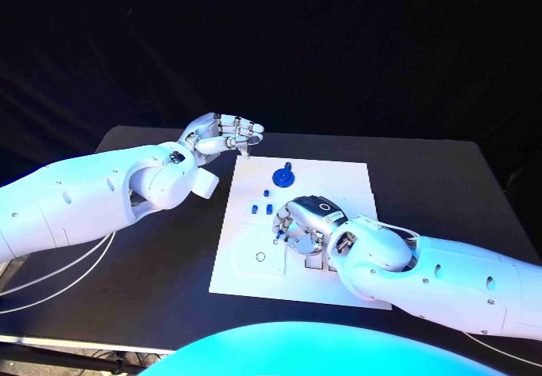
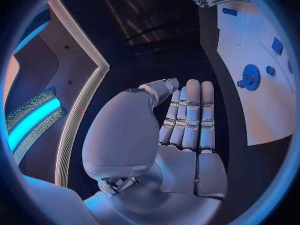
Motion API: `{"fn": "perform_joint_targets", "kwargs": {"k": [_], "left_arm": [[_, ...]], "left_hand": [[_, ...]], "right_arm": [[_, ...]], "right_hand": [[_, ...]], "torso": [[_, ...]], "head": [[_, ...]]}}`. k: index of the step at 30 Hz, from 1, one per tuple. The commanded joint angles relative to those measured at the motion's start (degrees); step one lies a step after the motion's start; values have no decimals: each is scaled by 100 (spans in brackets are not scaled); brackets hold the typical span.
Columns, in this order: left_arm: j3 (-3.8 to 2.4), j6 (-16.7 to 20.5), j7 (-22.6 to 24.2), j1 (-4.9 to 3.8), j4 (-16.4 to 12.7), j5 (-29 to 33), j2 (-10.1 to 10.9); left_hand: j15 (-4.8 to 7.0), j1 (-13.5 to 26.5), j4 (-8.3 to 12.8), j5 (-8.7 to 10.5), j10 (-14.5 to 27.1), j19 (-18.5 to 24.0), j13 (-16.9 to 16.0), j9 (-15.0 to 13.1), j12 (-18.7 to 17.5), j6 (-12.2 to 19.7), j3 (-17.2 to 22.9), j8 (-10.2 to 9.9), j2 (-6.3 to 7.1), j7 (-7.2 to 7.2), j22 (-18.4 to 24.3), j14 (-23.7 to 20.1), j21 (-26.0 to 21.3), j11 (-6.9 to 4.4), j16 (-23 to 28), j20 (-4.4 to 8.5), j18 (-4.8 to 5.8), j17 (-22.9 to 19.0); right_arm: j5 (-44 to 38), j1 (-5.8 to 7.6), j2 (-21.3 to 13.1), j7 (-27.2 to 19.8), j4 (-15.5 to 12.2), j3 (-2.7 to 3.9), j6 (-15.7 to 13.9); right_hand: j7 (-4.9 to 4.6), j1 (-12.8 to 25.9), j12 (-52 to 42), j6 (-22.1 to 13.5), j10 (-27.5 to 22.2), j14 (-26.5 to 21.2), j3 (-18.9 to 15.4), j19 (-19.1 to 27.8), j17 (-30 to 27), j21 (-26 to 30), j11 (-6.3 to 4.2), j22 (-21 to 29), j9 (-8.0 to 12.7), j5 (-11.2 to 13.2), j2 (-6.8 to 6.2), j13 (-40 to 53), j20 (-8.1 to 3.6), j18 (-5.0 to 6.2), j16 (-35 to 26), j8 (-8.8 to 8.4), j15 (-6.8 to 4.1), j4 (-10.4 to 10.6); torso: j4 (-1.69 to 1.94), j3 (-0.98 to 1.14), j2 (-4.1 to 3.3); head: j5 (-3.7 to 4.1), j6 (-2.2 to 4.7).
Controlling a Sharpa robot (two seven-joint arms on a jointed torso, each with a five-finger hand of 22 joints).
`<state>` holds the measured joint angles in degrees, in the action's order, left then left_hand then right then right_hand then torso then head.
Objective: Assemble the parts on the task board
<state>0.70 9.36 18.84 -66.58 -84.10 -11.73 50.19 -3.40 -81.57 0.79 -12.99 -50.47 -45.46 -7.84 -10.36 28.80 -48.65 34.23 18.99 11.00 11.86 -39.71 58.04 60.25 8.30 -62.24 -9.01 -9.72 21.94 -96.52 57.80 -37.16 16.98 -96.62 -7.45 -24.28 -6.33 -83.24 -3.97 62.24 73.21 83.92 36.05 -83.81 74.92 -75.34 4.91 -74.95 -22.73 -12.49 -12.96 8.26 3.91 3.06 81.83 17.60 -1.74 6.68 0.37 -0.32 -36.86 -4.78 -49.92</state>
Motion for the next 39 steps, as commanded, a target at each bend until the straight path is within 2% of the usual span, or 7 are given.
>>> {"fn": "perform_joint_targets", "kwargs": {"k": [1, 21, 29, 32, 36, 39], "left_arm": [[-5, -72, 36, -5, -19, 41, -11], [-5, -89, 14, -5, -18, 41, -1], [-5, -100, 2, -5, -21, 41, 6], [-5, -103, -5, -5, -21, 41, 8], [-5, -104, -9, -5, -20, 41, 10], [-5, -103, -12, -6, -20, 41, 12]], "left_hand": [[-23, -2, 6, -22, 27, 32, 8, 7, 39, 4, -26, 20, -43, 18, 9, -35, -33, -2, 30, 1, -86, -5], [-24, 4, 10, -22, 34, 33, 11, 8, 44, 2, -31, 26, -47, 17, 13, -36, -37, -2, 35, 0, -87, -10], [-24, 4, 10, -22, 34, 33, 11, 8, 44, 2, -31, 26, -47, 17, 13, -36, -37, -2, 35, 0, -87, -10], [-24, 4, 10, -22, 34, 33, 11, 8, 44, 2, -31, 26, -47, 17, 13, -36, -37, -2, 35, 0, -87, -10], [-24, 4, 10, -22, 34, 33, 11, 8, 44, 2, -31, 26, -47, 17, 13, -36, -37, -2, 35, 0, -87, -10], [-24, 4, 10, -22, 34, 33, 11, 8, 44, 2, -31, 26, -47, 17, 13, -36, -37, -2, 35, 0, -87, -10]], "right_arm": [[-169, -26, 26, 15, 16, -8, 199], [-321, -85, 159, 121, 135, -29, 245], [-381, -92, 200, 158, 158, -36, 504], [-372, -93, 209, 112, 160, -42, 582], [-339, -93, 210, 54, 152, -47, 641], [-323, -93, 201, 27, 142, -51, 659]], "right_hand": [[-20, 9, 3, 6, 273, 357, 12, -229, 221, 19, -238, -936, -8, -30, 61, -3, -22, -29, -37, 19, -20, -14], [-21, 15, 5, 5, 273, 357, 14, -228, 221, 21, -237, -936, -10, -25, 61, -4, -21, -29, -37, 18, -19, -16], [-29, 56, 23, -12, 259, 348, 20, -214, 186, 71, -228, -920, -22, -12, 54, -15, -15, -20, -60, 11, -12, -32], [-50, 166, 44, -61, 185, 338, -25, -197, 161, 115, -202, -910, -38, 24, 5, -41, 4, -13, -79, -15, 13, -38], [-68, 401, 48, -176, 34, 336, -148, -174, 157, 179, -159, -893, -22, -1, -125, -87, 40, -4, -78, -103, 52, 38], [-71, 451, 49, -191, -26, 335, -175, -166, 156, 202, -145, -888, -16, 2, -163, -106, 53, 0, -77, -126, 63, 55]], "torso": [[2, 0, -4], [2, -5, -3], [2, -9, 3], [-1, -10, 7], [-1, -7, 8], [-2, -6, 7]], "head": [[-10, -8], [-28, -8], [-17, -8], [-15, -8], [-16, -8], [-17, -8]]}}
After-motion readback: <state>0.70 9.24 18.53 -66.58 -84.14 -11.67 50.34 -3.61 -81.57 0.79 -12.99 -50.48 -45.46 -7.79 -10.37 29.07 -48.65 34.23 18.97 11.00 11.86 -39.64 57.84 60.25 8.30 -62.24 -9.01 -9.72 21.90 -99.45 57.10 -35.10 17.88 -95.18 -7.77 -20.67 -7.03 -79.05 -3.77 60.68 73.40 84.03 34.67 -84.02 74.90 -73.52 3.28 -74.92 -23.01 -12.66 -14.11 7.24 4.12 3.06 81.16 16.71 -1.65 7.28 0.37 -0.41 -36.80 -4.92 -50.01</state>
